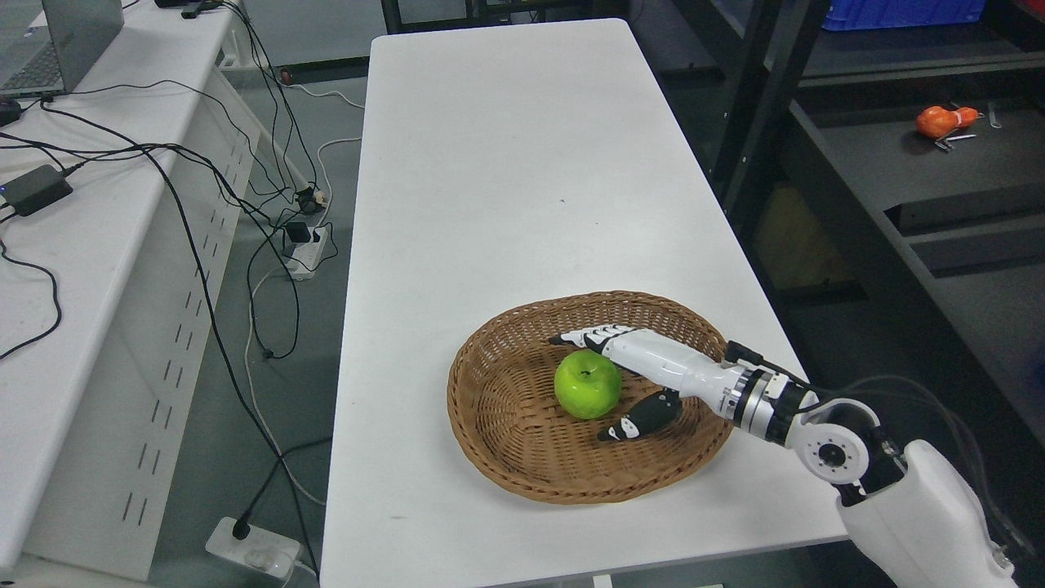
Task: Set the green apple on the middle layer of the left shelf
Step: 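Close the right hand fingers around the green apple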
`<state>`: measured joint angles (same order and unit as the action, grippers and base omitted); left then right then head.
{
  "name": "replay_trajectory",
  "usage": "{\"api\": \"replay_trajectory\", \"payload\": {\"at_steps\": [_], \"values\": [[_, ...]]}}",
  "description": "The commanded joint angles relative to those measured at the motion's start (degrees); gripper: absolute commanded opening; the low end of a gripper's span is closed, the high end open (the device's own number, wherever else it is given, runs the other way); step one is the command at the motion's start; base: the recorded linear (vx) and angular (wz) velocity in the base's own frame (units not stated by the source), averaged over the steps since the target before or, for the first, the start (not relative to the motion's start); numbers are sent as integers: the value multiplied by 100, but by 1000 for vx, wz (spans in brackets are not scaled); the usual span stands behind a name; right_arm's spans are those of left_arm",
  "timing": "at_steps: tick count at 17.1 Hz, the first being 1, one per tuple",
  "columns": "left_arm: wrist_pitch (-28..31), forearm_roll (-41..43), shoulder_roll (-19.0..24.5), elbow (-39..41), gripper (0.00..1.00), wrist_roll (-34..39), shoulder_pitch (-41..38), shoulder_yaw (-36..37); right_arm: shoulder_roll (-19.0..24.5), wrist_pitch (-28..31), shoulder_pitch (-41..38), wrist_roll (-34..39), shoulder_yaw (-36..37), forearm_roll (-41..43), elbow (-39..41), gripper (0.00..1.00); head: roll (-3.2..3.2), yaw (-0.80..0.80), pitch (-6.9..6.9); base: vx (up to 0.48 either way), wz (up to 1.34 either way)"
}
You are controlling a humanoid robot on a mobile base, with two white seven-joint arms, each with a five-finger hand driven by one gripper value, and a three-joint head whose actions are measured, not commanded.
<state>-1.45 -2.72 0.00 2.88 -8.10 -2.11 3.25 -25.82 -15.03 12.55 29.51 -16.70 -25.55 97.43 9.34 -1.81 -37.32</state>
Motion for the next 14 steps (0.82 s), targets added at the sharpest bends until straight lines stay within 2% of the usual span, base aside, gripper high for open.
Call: {"api": "replay_trajectory", "payload": {"at_steps": [1, 8, 14], "values": [[4, 0, 100, 2, 100, 2, 0, 0, 121, 62, 169, 2, -448, -196, -145, 99, 0, 0, 0, 0, 0], [4, 0, 100, 2, 100, 2, 0, 0, 104, 150, 169, -7, -378, -345, -295, 95, 0, 0, 0, 0, 0], [4, 0, 100, -6, 100, 2, 0, 0, -1, 203, 152, -50, 16, -328, -304, 84, 0, 0, 0, 0, 0]]}}
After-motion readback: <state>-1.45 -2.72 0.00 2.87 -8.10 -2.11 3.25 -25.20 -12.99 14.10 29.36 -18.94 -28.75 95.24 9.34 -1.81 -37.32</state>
